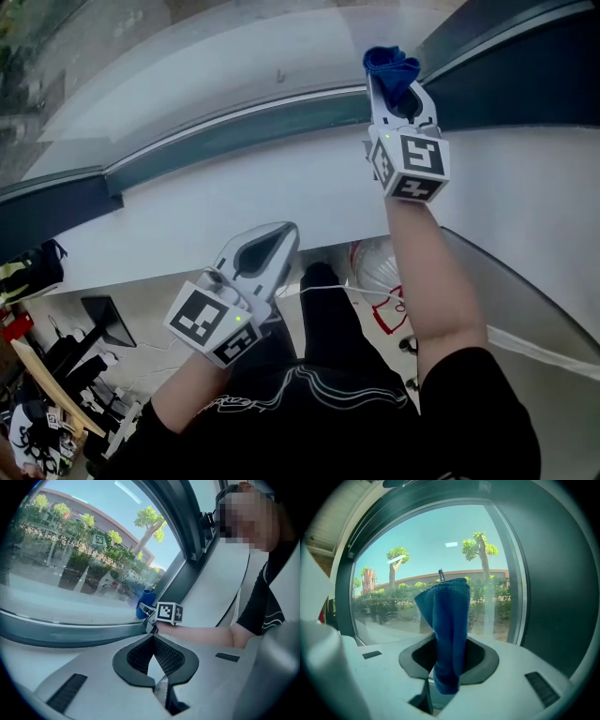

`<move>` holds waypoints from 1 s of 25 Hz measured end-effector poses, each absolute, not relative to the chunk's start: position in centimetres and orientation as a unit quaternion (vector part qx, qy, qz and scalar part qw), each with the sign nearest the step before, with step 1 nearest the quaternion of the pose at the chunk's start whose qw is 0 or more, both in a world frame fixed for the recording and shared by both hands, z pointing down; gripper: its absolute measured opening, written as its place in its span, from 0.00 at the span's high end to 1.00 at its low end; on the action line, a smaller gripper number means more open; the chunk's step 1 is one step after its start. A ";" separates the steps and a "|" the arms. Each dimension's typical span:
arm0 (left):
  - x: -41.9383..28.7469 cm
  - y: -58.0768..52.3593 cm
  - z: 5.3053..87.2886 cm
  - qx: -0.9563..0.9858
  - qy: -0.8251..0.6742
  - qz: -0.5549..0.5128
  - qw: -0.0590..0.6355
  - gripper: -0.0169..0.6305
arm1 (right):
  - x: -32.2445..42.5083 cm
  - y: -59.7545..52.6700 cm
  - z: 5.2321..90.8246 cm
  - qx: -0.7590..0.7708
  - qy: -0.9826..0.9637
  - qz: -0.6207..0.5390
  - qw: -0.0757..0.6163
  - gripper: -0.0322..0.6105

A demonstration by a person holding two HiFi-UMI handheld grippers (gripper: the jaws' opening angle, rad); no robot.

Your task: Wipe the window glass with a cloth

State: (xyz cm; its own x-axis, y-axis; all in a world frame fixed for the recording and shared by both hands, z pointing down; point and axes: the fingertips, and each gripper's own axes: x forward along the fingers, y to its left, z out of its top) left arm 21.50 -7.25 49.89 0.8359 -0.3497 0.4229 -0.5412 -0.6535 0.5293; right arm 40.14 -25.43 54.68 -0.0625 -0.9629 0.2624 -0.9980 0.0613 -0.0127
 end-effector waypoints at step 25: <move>23.1 -6.9 39.6 0.910 -0.277 0.127 0.281 0.97 | 39.7 -17.6 44.4 0.636 -0.753 0.167 0.001 0.81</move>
